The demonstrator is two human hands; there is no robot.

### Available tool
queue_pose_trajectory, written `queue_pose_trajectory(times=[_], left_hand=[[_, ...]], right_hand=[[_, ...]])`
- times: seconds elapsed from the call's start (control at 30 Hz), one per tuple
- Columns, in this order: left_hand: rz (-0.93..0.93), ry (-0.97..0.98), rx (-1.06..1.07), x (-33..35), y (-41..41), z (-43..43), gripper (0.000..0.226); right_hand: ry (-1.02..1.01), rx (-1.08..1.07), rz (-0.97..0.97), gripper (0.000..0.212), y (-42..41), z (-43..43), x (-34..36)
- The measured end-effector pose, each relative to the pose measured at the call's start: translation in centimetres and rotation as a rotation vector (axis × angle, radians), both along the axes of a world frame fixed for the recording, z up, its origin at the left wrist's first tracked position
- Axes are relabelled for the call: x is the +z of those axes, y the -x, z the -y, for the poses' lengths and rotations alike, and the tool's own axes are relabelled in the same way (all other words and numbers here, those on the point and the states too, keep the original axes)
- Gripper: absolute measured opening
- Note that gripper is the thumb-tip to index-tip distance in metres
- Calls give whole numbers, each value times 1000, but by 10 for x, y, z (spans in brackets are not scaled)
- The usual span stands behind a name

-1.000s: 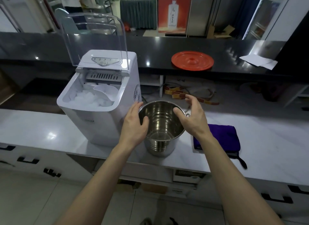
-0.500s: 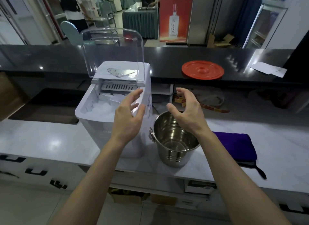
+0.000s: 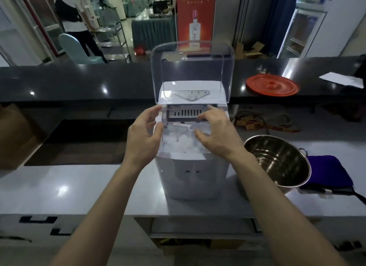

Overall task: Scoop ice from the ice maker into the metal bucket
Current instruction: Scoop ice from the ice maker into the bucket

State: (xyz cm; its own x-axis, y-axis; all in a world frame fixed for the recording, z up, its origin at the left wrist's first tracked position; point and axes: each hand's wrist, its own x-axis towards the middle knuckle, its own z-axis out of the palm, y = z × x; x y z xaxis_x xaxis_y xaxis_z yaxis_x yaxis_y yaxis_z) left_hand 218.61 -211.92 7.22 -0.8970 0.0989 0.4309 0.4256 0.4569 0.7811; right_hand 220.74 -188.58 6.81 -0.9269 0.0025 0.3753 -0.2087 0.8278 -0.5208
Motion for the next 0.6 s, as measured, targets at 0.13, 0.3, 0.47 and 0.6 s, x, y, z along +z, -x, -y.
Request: queue_pose_trajectory(times=[0.13, 0.3, 0.47, 0.6], left_hand=[[24, 19, -59, -7, 19, 18, 45], [38, 44, -74, -19, 30, 20, 42], [43, 57, -97, -26, 36, 22, 42], [56, 34, -104, -29, 41, 26, 39]], right_hand=[[-82, -18, 86, 38, 21, 20, 10], [-252, -88, 66, 30, 35, 39, 20], [-359, -119, 158, 22, 38, 45, 25], [-309, -89, 252, 30, 42, 42, 22]])
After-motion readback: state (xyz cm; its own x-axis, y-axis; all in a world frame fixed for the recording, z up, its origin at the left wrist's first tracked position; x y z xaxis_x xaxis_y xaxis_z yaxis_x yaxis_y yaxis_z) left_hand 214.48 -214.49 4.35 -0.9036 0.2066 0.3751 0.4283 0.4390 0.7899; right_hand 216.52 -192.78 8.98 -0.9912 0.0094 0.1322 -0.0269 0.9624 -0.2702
